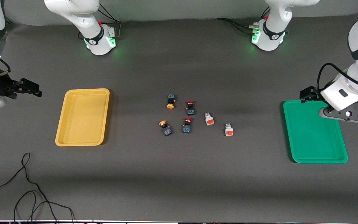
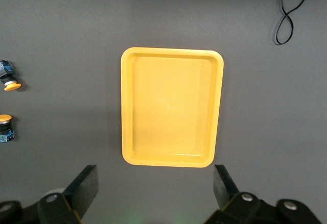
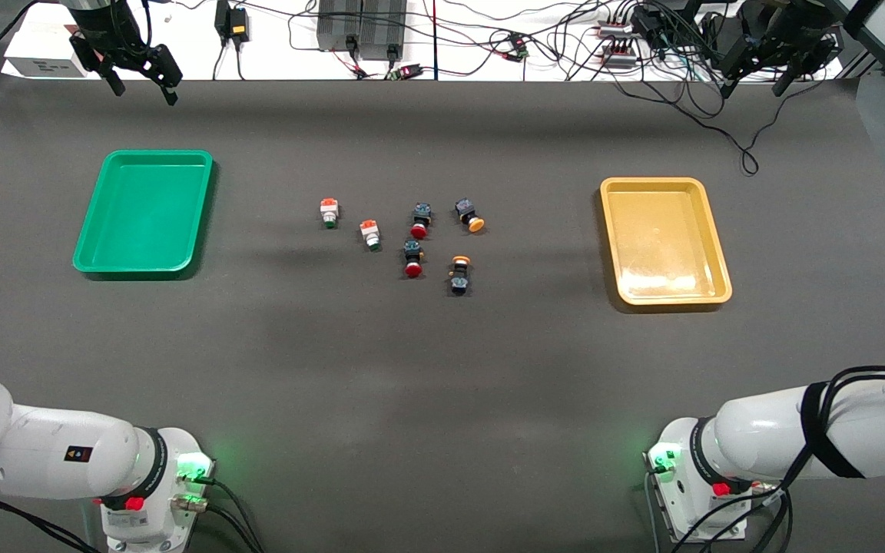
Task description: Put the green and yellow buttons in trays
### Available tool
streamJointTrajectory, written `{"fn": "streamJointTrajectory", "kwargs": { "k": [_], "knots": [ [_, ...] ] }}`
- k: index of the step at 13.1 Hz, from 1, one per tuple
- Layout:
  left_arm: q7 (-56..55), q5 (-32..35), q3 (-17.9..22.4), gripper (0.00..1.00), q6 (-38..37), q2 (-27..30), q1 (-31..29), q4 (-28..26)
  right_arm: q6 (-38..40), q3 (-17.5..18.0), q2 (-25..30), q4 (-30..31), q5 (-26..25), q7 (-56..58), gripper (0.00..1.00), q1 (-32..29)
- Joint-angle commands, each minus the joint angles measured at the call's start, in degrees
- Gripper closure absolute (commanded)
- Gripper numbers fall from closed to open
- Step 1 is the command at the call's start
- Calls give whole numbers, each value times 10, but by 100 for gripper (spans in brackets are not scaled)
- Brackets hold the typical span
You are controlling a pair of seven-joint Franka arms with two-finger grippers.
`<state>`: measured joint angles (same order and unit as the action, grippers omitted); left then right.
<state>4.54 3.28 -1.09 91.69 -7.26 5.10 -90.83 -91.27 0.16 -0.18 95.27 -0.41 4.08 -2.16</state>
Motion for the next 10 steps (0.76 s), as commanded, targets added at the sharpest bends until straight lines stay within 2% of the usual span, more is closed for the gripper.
{"fn": "streamJointTrajectory", "kwargs": {
  "k": [1, 8, 10],
  "knots": [
    [7, 5, 7, 0, -11, 1, 8, 5, -5, -3, -2, -6, -5, -7, 0, 6],
    [10, 4, 8, 0, -32, 1, -4, 7, -8, -2, -2, -3, -2, -6, 0, 7],
    [9, 0, 7, 0, -36, -2, -14, 7, -14, -2, 4, 17, -1, -14, 0, 25]
  ]
}}
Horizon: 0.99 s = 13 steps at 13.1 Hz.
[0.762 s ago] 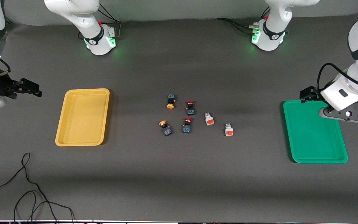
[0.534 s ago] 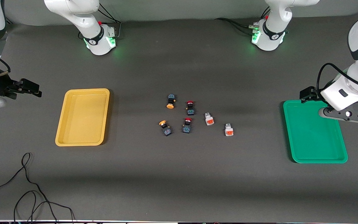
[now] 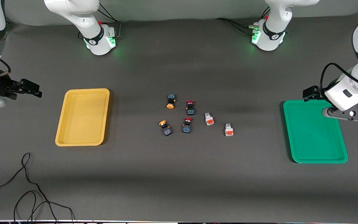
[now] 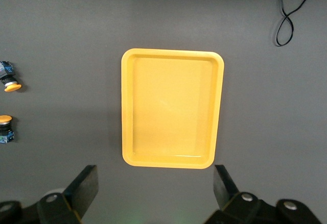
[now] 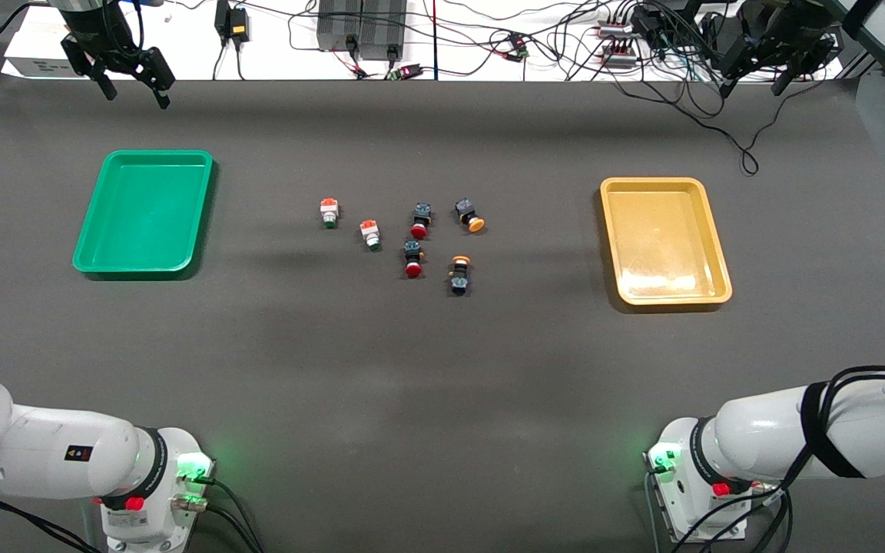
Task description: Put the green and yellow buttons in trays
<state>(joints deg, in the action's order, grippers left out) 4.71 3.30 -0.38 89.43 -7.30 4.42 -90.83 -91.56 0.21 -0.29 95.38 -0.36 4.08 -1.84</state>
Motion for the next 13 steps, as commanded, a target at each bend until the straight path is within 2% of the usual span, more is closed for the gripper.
{"fn": "streamJointTrajectory", "kwargs": {
  "k": [1, 3, 6, 8, 11, 13],
  "knots": [
    [2, -2, 0, 0, -14, -2, -7, 7, -26, -3, 13, 37, 8, -14, 0, 42],
    [-10, -45, 0, 0, -17, -6, -8, 7, -83, -2, 38, 101, 36, -56, 0, 70],
    [-50, -58, -6, 0, -11, -15, 3, 7, -156, -2, 40, 158, 40, -213, 0, 189],
    [-106, -58, -11, 0, -5, -26, 29, 9, -196, -2, 7, 162, 36, -305, 0, 273],
    [-158, -70, -11, 0, 5, -57, 68, 7, -266, -2, -56, 149, 18, -501, 0, 406],
    [-208, -74, -11, 0, 33, -89, 99, 5, -274, -2, -96, 113, 9, -598, 0, 458]
  ]
}}
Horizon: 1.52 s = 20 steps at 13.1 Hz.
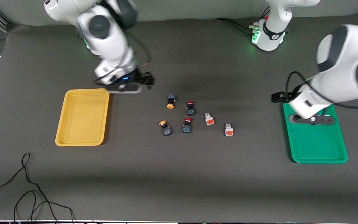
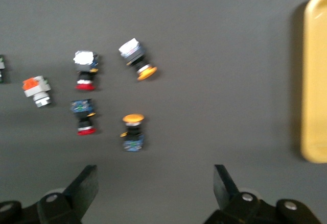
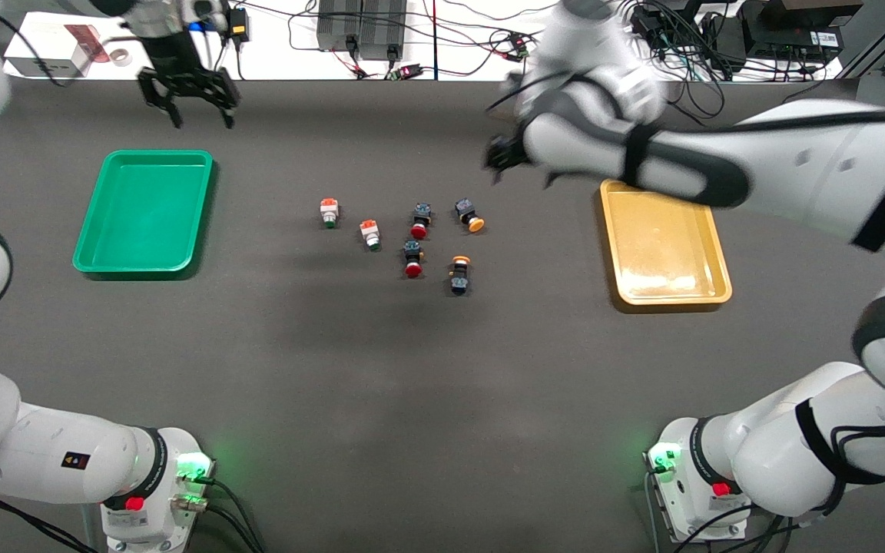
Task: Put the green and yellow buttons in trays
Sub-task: 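Reach the right gripper to a yellow button while the left gripper reaches a white switch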
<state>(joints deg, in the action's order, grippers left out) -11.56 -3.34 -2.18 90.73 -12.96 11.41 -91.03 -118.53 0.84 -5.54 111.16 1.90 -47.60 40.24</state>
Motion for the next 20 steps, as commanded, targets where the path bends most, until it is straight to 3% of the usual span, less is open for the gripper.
{"fn": "streamJointTrajectory", "kwargs": {
  "k": [1, 6, 14, 17, 19, 20],
  "knots": [
    [-73, -8, 7, 0, 35, -49, 44, 7, -4, -8, -56, -59, -15, -108, 0, 51],
    [-113, -7, 7, 0, 122, -128, 89, 6, -57, -8, -103, -30, -48, -114, 0, 59],
    [-114, -4, 7, 0, 253, -242, 124, 3, -223, -9, -257, -16, -85, -164, 0, 74],
    [-114, -3, 7, 0, 365, -256, 123, -60, -237, -9, -275, -15, -85, -165, 1, 73],
    [-114, -4, 7, 0, 421, -261, 125, -86, -249, -9, -286, -13, -85, -165, 4, 74],
    [-114, -4, 7, 0, 423, -261, 125, -86, -249, -9, -287, -14, -85, -165, 15, 74]
  ]
}}
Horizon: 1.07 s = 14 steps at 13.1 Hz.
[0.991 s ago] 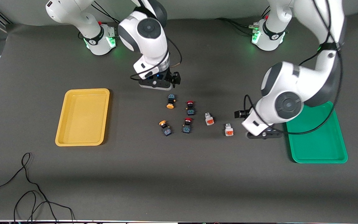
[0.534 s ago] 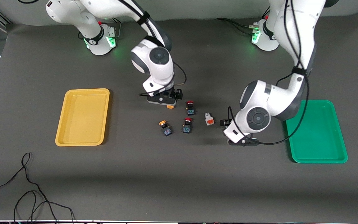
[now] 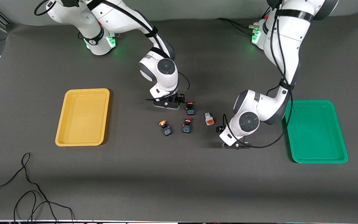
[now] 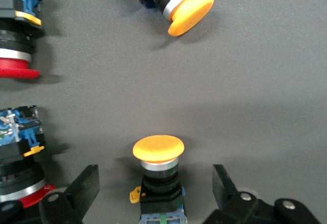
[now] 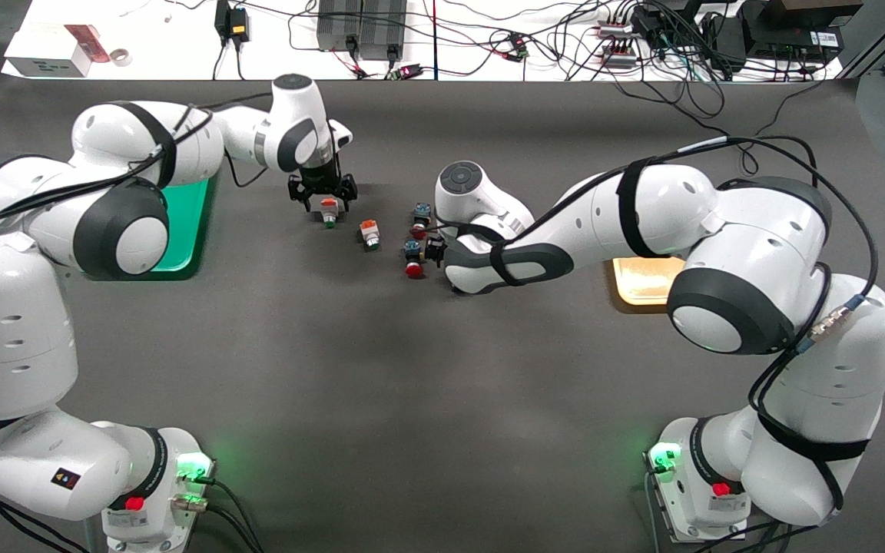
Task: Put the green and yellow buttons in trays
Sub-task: 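Reach the right gripper to a yellow button while the left gripper reaches a white switch, then close the right gripper on the yellow button while the left gripper grasps the switch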
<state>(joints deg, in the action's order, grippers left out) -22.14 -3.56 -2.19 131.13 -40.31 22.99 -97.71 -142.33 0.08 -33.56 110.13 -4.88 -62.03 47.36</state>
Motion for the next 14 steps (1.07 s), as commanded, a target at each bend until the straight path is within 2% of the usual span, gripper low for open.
{"fn": "streamJointTrajectory", "kwargs": {
  "k": [1, 2, 3, 4, 7, 10, 12, 14],
  "knots": [
    [-8, 0, 7, 8, 19, 12, 9, -20, -12, -2, -8, -4, -17, -20, 36, 2],
    [-7, -1, 7, 70, 19, 12, 9, -20, -12, -2, -8, -4, -17, -20, 60, 1],
    [-9, -1, 7, 100, 17, 14, 10, -20, -12, -3, -7, -4, -17, -20, 75, 0],
    [-10, -1, 7, 100, 13, 16, 10, -20, -11, -3, -3, -4, -17, -20, 81, -2],
    [-33, -2, 7, 100, -1, 37, 6, -17, -5, -12, 13, -3, -18, -13, 86, -1],
    [-23, 6, 12, 100, -109, 110, -12, 1, 62, -13, 59, -13, -18, -8, 86, -2],
    [-19, 9, 18, 100, -220, 155, -32, 38, 126, -12, 102, -32, -17, -6, 86, -3],
    [15, 42, 18, 100, -312, 174, -61, 87, 208, -12, 129, -71, -9, 19, 86, -5]
  ]
}}
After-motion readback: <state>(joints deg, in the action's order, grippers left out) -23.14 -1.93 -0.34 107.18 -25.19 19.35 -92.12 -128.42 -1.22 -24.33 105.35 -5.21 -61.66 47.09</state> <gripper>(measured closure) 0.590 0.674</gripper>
